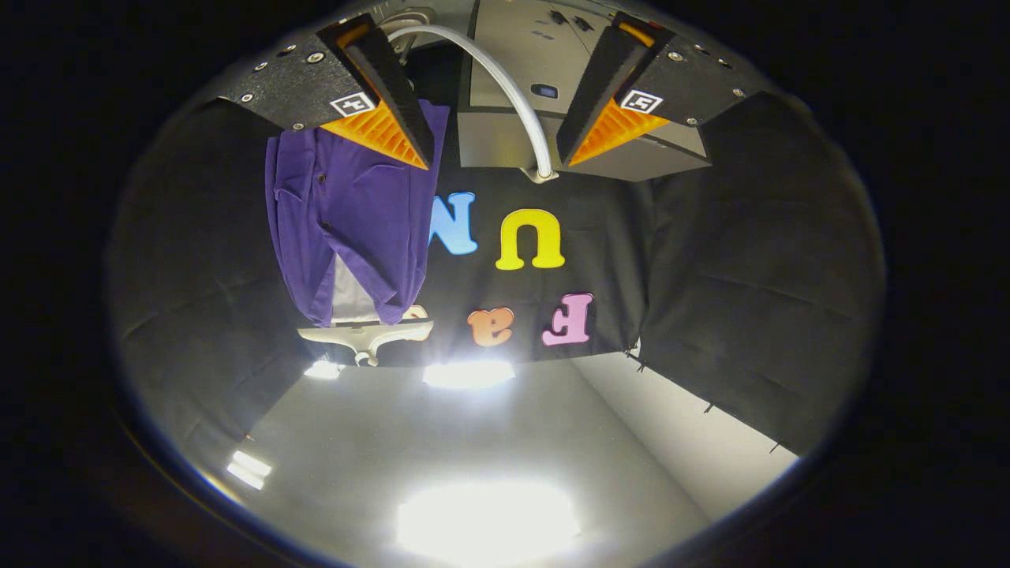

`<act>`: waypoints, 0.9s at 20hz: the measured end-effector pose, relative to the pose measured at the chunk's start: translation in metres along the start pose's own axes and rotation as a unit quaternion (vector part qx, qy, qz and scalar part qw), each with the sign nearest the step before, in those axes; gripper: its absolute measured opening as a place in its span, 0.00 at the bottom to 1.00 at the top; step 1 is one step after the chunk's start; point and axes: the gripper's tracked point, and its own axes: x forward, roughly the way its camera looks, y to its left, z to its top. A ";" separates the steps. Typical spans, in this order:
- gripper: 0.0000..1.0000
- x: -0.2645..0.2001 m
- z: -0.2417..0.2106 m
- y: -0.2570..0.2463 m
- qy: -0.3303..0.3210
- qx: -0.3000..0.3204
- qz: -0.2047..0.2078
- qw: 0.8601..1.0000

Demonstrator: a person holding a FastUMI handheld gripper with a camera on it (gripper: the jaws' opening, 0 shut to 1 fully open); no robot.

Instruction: Iron the clothes twice with a garment steamer, once on the left side and once on the right side.

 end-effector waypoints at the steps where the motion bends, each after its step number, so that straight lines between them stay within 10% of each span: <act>1: 0.96 0.004 0.003 0.003 0.002 -0.002 0.004 1.000; 18: 0.96 0.200 0.033 0.036 0.076 -0.015 -0.026 0.997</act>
